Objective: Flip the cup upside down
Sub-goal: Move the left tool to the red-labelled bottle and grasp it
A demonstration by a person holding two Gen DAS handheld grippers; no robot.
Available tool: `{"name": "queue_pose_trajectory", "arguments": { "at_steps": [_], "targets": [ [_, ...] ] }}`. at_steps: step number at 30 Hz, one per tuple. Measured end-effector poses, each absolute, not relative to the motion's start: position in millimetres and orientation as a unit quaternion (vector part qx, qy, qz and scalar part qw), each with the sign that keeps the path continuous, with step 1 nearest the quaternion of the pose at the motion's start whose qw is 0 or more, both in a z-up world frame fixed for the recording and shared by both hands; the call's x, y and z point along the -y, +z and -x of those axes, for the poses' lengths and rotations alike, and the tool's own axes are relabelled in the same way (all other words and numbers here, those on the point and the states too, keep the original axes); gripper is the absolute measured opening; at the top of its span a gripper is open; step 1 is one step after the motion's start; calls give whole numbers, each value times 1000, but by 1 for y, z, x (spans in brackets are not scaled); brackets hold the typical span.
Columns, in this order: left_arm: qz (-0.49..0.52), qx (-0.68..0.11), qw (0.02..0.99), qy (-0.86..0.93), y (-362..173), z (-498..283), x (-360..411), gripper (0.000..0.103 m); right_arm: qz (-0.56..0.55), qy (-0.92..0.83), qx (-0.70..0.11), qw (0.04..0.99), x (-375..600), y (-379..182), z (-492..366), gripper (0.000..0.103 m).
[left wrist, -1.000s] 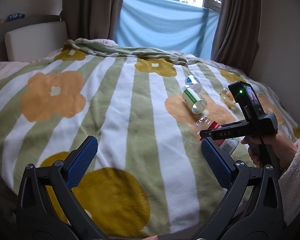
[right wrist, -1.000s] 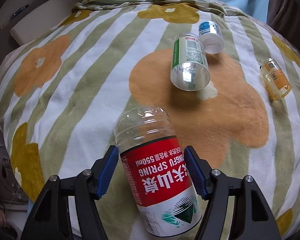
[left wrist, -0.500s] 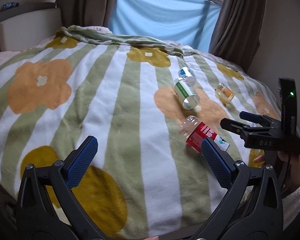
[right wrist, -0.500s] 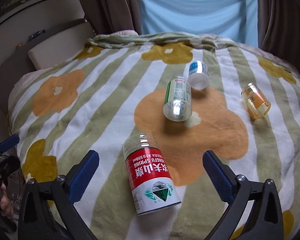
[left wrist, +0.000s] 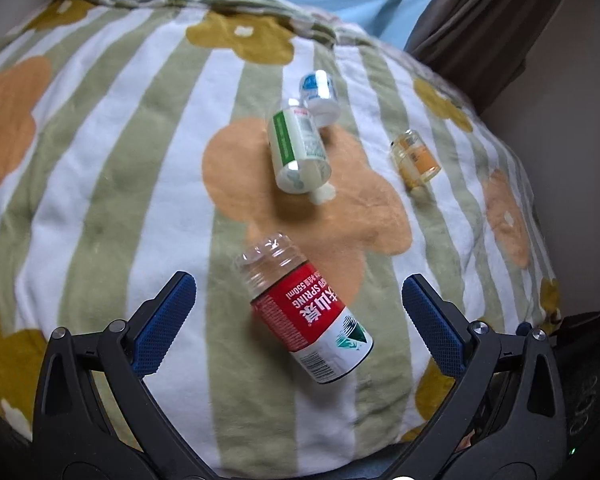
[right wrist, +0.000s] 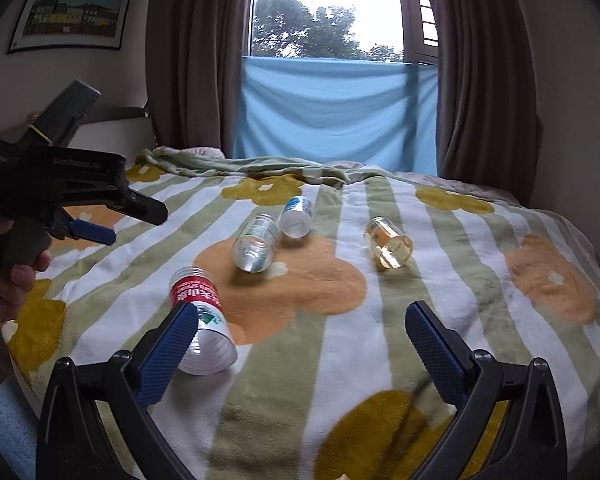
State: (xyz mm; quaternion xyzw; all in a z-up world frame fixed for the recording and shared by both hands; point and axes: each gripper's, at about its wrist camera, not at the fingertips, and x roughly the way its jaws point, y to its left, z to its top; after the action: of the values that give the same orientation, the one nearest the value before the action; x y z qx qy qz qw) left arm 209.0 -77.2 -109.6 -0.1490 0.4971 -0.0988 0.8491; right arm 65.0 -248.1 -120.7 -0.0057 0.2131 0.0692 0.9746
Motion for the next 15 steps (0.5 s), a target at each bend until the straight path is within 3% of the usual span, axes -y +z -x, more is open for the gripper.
{"name": "queue_pose_trajectory", "arguments": {
  "at_steps": [6,15],
  "targets": [
    [172,-590,786,-64,-159,-250,100,102,-5,70,-203,977,259,-134,-56,103],
    [158,-645,747,-24,-192,-266,109,94,-51,90,-212,972,276,-152,-55,103]
  ]
}}
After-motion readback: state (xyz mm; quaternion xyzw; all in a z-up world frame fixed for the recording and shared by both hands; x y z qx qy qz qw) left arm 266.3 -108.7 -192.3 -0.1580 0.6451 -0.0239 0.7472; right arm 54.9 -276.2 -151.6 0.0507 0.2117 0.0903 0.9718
